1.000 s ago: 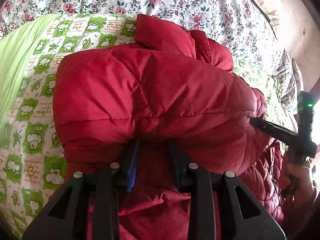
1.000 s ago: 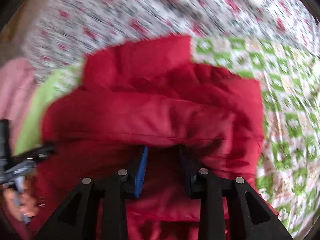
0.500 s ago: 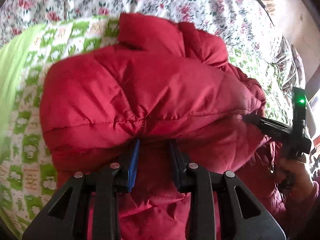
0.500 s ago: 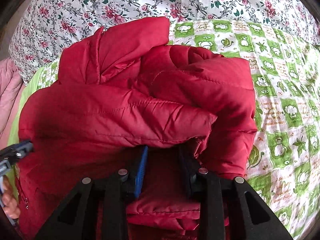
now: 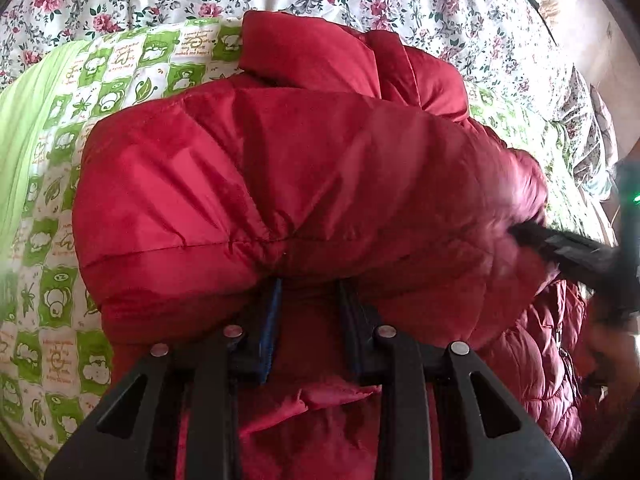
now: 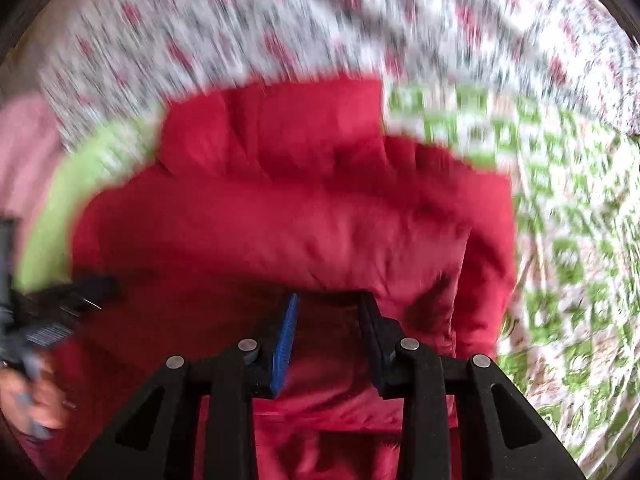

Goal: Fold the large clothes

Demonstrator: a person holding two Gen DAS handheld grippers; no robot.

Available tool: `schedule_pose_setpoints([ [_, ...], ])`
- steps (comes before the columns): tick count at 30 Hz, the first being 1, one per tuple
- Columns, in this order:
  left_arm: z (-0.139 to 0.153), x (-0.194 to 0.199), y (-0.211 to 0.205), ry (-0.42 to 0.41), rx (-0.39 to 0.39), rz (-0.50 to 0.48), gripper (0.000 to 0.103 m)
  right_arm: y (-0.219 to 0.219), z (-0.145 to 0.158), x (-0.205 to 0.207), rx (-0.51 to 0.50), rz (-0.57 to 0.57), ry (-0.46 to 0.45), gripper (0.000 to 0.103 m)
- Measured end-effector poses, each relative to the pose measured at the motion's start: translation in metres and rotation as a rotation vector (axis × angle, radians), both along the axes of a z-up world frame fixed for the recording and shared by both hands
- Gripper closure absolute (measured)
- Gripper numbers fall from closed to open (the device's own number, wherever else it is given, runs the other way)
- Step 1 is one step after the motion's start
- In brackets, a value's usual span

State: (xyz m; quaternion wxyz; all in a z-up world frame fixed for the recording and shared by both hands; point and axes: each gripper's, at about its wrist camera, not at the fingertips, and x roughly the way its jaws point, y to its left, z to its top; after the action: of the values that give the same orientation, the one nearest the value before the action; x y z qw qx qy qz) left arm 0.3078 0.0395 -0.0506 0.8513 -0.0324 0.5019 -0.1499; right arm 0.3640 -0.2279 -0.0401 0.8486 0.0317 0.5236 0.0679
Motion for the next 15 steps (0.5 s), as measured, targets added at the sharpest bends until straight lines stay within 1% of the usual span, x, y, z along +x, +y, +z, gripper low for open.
schedule_pose_setpoints([
  [2,-0.001,-0.001,-0.001,-0.005,-0.003,0.003,0.076,-0.007,-0.016,0.002,0.003,0.008,-0.01,0.071],
  [4,-0.001,-0.002,-0.003,-0.012,0.011,0.008,0.076,-0.017,-0.018,0.002,0.051,-0.007,-0.017,0.071],
  [7,0.005,-0.006,-0.004,-0.028,0.015,0.016,0.076,-0.019,-0.011,0.0,0.05,-0.013,-0.019,0.071],
  [9,0.008,-0.01,-0.001,-0.033,0.008,0.015,0.076,-0.022,-0.004,-0.005,0.061,-0.02,-0.022,0.067],
  [14,0.014,-0.014,0.005,-0.012,-0.012,0.026,0.076,-0.027,0.013,-0.021,0.1,-0.044,-0.037,0.067],
  [15,0.017,-0.016,0.005,-0.01,-0.016,0.031,0.073,-0.029,0.017,-0.025,0.108,-0.046,-0.035,0.067],
])
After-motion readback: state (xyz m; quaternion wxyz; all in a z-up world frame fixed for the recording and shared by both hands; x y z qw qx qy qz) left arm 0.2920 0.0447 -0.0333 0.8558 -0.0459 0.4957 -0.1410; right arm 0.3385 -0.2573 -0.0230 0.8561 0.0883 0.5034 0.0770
